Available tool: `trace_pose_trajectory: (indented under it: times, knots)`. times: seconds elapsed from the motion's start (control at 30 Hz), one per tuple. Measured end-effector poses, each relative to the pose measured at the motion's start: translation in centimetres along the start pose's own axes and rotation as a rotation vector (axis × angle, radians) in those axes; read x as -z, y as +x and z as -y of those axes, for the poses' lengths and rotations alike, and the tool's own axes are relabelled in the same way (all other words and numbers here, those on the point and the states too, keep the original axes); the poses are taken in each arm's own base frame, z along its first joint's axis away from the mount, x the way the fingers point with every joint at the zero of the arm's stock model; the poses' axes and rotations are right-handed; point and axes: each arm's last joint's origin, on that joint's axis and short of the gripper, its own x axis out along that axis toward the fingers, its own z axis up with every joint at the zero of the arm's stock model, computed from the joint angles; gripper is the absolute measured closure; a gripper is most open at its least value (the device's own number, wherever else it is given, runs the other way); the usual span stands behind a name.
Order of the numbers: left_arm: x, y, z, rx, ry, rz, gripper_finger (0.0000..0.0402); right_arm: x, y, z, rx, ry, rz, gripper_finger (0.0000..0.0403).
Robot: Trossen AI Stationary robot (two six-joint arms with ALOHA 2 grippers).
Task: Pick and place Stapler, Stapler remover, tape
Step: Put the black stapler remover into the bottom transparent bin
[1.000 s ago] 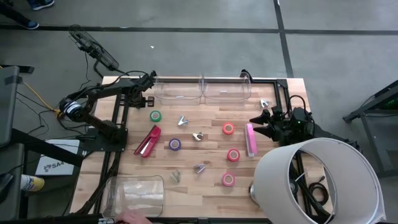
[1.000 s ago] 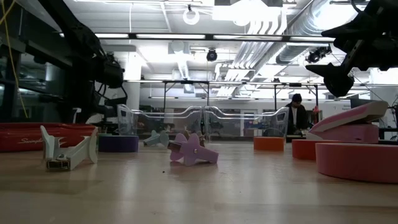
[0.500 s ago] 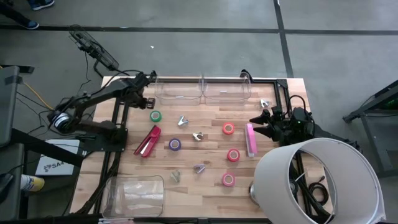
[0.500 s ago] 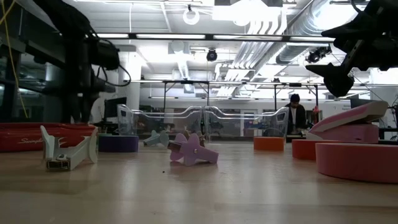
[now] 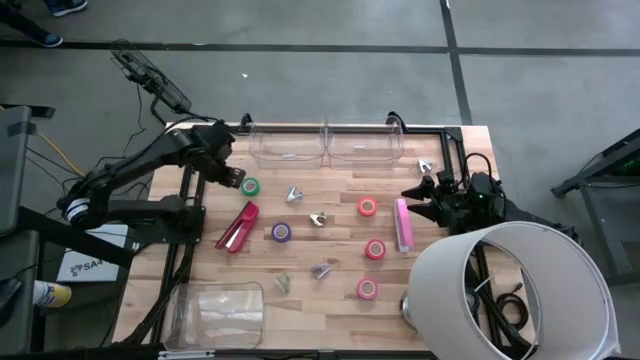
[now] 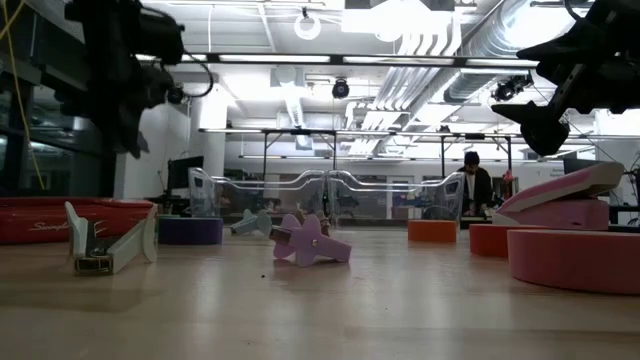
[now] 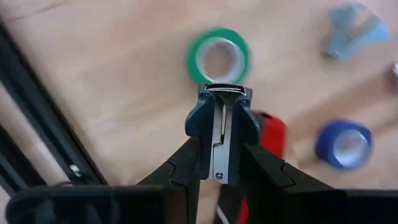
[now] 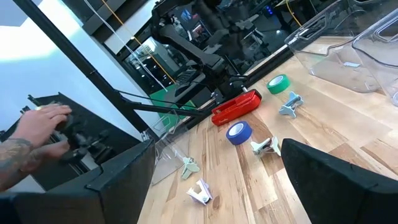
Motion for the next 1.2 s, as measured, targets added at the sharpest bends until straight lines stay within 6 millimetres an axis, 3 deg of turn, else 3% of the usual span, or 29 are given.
trace_pose_trajectory:
  times: [0.43, 1.2]
  knots:
    - [4.1, -3.4, 4.4, 0.137, 0.293, -0.211, 0.0316, 0.0, 0.0, 0.0, 0.0, 0.0, 0.0, 0.0063]
    - [15.3, -3.0, 10.5, 0.185, 0.786, -0.452, 0.0316, 0.0, 0.0, 0.0, 0.001, 0.001, -0.002, 0.0063]
